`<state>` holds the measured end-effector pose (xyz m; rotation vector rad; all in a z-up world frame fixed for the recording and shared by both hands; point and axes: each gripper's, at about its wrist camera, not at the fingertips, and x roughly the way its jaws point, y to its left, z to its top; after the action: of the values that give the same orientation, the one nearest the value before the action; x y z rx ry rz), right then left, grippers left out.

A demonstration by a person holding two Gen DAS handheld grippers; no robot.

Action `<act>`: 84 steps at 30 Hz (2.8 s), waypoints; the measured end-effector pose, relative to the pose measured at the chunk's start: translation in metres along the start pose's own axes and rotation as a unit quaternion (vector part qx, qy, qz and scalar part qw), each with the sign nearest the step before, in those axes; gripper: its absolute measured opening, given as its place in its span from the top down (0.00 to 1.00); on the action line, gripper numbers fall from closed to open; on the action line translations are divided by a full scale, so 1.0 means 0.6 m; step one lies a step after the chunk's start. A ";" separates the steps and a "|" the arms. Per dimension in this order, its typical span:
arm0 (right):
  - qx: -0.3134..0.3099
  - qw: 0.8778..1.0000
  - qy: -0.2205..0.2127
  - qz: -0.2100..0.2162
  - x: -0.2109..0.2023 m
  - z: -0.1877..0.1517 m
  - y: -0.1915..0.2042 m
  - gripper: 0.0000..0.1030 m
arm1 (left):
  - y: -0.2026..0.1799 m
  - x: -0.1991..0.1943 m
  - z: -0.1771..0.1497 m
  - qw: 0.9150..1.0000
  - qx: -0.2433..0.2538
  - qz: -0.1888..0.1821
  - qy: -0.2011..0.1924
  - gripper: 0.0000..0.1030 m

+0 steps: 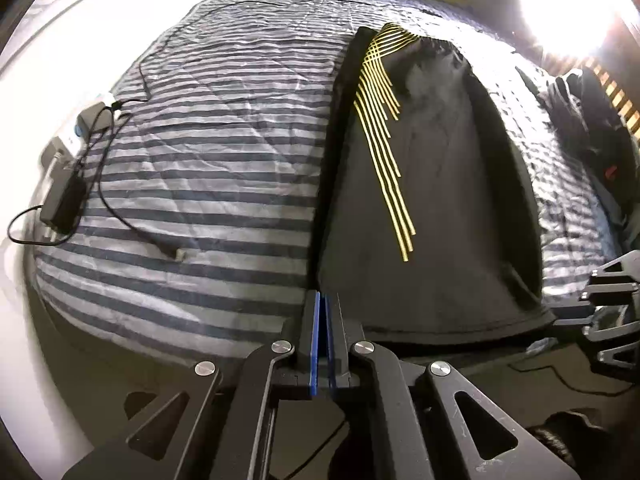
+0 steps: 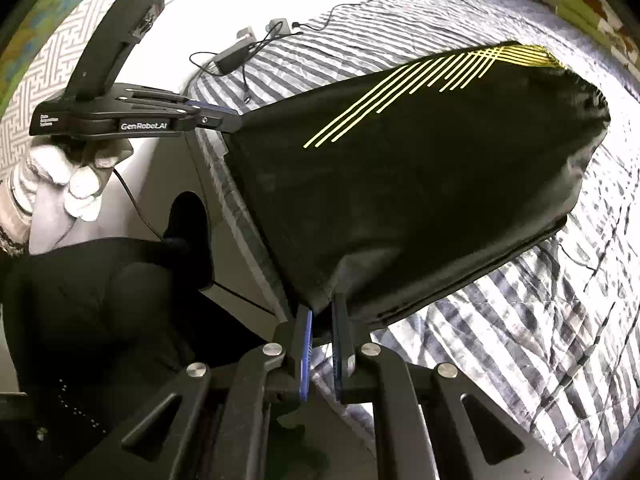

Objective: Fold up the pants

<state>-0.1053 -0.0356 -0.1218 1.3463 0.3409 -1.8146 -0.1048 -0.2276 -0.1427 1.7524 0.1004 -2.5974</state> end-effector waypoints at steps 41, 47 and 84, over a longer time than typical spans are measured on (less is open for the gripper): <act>0.319 0.942 -0.018 -0.108 0.138 0.555 -0.488 0.67 | -0.041 0.091 0.024 0.986 0.060 -0.130 0.080 0.90; 0.322 0.937 -0.012 -0.131 0.147 0.552 -0.498 0.97 | -0.027 0.096 0.020 0.985 0.056 -0.145 0.076 0.90; 0.288 0.947 -0.059 -0.128 0.097 0.561 -0.487 1.00 | 0.019 0.038 -0.041 0.997 0.058 -0.054 0.011 0.97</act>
<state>-0.5505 -0.0970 -0.1157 1.6255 -0.0997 -2.3159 -0.0902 -0.2370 -0.1738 1.8629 0.0445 -2.7110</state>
